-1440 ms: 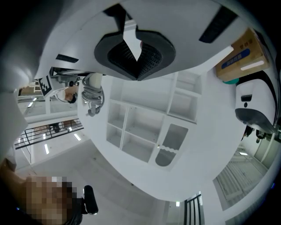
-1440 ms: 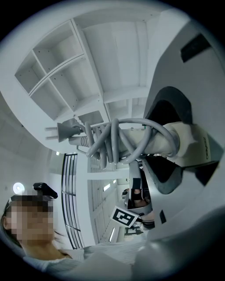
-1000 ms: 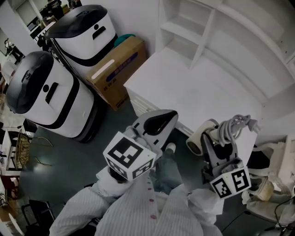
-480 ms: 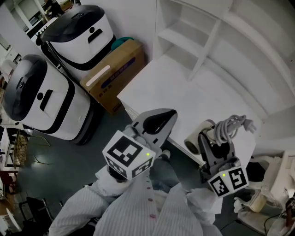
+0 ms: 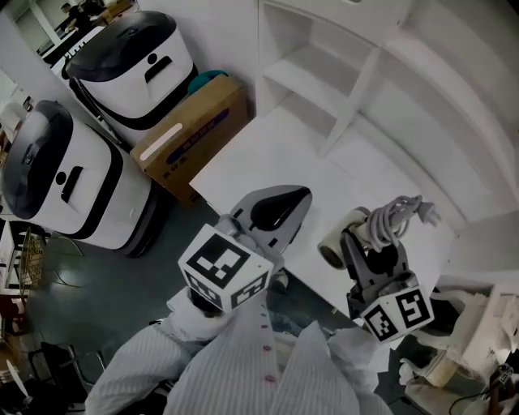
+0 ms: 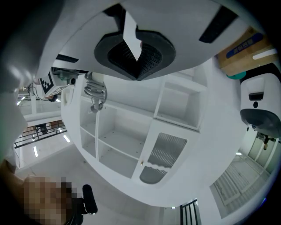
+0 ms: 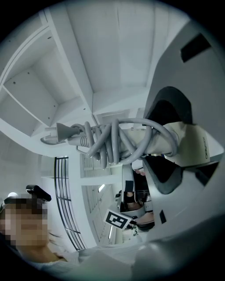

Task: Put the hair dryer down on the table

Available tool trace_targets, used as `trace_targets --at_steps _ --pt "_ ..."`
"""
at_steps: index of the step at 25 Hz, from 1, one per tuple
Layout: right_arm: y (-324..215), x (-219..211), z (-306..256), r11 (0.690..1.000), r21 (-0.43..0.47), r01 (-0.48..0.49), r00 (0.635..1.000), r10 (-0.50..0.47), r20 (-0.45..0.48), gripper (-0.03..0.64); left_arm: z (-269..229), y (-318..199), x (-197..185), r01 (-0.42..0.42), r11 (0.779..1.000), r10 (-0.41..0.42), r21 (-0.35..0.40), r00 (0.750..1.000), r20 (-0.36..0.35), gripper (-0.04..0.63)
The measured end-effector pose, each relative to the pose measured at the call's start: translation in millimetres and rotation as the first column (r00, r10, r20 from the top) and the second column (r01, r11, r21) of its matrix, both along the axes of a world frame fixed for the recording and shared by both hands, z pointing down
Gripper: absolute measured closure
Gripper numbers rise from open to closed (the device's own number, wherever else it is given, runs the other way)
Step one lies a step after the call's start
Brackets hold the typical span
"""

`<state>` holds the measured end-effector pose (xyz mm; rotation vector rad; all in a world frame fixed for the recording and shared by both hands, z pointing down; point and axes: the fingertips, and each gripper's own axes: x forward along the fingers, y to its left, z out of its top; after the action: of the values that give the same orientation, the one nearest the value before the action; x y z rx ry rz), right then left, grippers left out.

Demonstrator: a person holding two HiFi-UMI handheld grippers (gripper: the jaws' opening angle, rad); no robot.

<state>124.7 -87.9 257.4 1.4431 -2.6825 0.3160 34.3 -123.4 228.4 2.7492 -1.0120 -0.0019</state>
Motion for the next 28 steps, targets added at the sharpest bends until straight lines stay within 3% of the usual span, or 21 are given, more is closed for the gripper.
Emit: trace_targets --at_steps 8,14,28 --pt "-22 32 5 1.000 -0.001 0.012 1.000 -0.012 -0.010 0.422 4 -23 37 -0.007 1.000 0.007 0.005 1.000 0.003 0.586" --pt "-37 32 4 1.000 -0.006 0.001 1.000 -0.001 -0.002 0.422 3 -40 41 -0.023 1.000 0.023 0.007 0.999 0.023 0.586" --pt "-72 39 14 0.992 -0.042 -0.120 0.993 0.119 -0.027 0.422 8 -83 51 -0.112 0.994 0.112 0.006 0.992 0.056 0.586"
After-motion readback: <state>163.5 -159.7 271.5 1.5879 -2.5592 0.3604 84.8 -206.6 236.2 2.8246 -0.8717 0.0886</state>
